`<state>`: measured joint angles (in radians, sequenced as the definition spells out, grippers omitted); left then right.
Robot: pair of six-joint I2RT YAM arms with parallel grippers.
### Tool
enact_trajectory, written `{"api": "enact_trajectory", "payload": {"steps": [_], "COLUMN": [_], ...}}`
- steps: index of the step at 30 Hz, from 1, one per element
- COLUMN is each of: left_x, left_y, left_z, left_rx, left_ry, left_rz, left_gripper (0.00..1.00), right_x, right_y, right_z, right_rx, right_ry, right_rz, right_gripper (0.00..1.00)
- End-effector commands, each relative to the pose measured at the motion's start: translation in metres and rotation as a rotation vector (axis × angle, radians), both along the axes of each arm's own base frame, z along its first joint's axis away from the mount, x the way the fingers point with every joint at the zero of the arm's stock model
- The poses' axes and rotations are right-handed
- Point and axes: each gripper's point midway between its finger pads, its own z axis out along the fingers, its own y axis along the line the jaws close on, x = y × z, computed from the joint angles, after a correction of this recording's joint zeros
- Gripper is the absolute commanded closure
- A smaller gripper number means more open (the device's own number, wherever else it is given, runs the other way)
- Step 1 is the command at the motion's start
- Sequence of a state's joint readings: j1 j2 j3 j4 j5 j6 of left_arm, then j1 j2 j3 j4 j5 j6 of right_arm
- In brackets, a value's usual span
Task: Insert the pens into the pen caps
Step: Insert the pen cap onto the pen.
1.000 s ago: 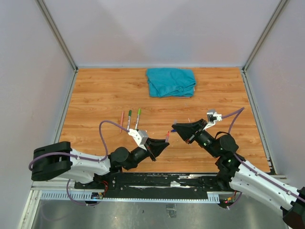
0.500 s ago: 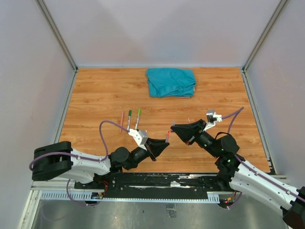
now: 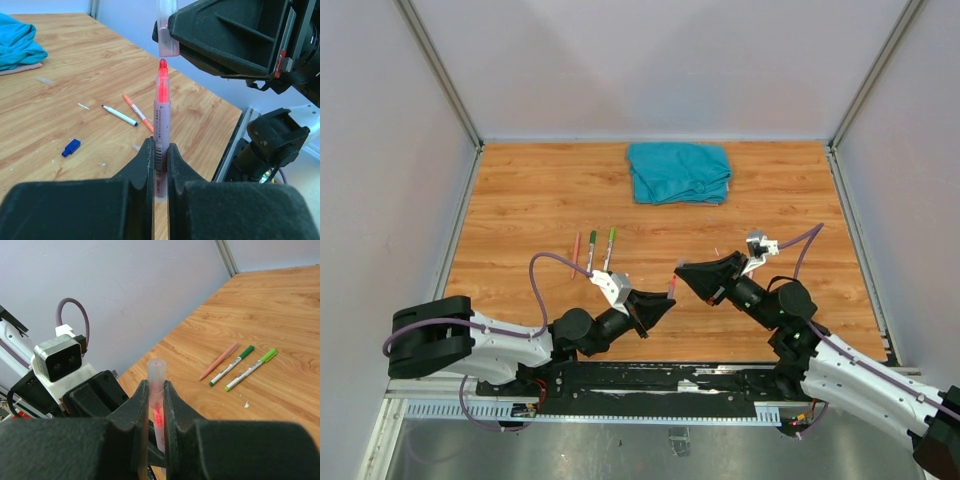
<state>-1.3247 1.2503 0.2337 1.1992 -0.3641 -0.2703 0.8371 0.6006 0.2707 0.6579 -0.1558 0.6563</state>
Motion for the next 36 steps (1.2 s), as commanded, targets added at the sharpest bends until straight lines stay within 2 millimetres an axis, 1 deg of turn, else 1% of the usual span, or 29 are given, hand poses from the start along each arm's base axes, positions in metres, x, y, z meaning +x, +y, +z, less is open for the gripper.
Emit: {"api": "enact_trajectory", "payload": {"steps": [1,10,26,36], "left_x": [0.0,0.0,0.0,0.0], "left_y": [-0.004,-0.004,-0.004,-0.005], "left_z": [0.016,0.015,0.015,0.015], "left_rx": [-0.043,-0.041,-0.041,-0.041], "left_ry": [-0.022,-0.021,-0.019,-0.019], "left_rz": [0.001,0.001,0.002,0.002], "left_gripper": [0.99,0.99,1.0,0.99], "right_x": [0.0,-0.003,-0.001,0.005], "right_y": [-0.001,0.0,0.001,-0.001], "right_z": [0.011,0.008,-0.017,-0.024], "right_rx": [0.038,0.036,-0.013,-0.023], "right_ry": [-0.03,-0.024,0.015,0.01], "right_rz": [0.009,0.024,0.023,-0.012], "right_gripper": [0.99,0.99,0.99,0.99]}}
